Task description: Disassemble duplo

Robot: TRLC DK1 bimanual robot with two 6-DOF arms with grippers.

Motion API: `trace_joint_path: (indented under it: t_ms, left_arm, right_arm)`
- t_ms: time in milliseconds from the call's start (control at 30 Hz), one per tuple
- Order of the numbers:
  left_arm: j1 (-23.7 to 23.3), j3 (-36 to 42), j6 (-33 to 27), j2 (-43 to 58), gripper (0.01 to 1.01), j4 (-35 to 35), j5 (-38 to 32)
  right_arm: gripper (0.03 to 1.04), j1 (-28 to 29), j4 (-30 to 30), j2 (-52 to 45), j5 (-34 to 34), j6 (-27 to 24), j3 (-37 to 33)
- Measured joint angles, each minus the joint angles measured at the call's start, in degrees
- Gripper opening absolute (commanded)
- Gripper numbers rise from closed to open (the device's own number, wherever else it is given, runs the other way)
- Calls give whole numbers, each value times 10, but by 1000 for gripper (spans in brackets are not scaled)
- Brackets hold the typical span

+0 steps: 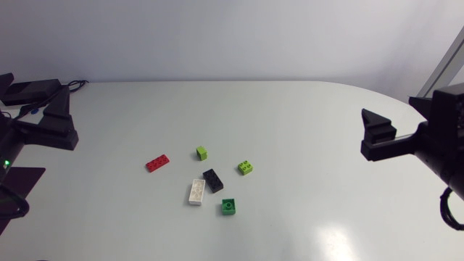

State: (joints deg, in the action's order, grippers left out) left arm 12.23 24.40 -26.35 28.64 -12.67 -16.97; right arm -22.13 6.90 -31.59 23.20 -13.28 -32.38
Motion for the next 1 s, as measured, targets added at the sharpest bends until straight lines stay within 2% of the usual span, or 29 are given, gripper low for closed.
trace_joint_path:
  t_ms: [233,600,833,1000]
  left_arm:
    - [10,-33,-2,-69,984,14,0]
    - [-2,-69,-8,-164,984,13,-26]
    - [-2,-123,-8,-277,984,7,-31]
    - [-2,-174,-9,-283,984,-5,-45]
  right_arm:
    - [997,0,-17,127,19,-25,66]
    - [997,0,-26,300,38,-79,163]
    - [997,1,-21,315,60,-89,173]
    - [997,1,-17,315,62,-89,173]
